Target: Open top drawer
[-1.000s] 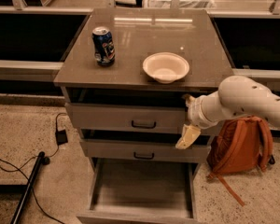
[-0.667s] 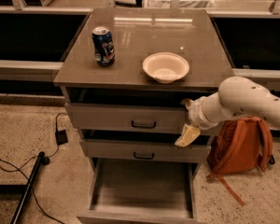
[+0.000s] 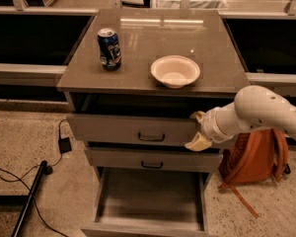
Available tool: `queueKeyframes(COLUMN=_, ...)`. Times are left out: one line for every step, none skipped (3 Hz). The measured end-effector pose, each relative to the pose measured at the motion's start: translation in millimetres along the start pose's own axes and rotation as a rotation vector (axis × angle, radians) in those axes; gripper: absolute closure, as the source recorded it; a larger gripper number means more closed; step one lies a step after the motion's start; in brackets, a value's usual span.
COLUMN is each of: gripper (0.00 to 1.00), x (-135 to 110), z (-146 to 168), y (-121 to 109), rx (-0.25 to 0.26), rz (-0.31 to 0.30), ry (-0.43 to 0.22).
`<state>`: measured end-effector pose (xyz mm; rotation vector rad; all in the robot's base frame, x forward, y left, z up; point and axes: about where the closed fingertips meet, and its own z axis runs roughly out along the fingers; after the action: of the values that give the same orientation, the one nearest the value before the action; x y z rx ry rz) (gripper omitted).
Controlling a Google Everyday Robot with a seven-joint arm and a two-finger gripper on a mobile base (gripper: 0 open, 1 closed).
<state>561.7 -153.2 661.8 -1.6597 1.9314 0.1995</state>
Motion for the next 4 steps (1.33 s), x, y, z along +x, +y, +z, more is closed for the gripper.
queueKeyframes(gripper=0.44, x=-0.9, z=-2.1, y=3.3, rx=-0.004, rz=-0.002, ry=-0.002)
queueKeyframes(gripper=0.44, x=-3.4, z=-6.1, y=2.1, rx=-0.004, rz=-0.002, ry=-0.002)
queueKeyframes(gripper=0.43, x=-9.7, z=-21.5, y=29.6, rx=-0.015, rz=-0.019, ry=-0.026)
queueKeyframes(gripper=0.41, x=-18.3, z=-39.3, y=77.7, rx=-0.062, rz=-0.047, ry=-0.046)
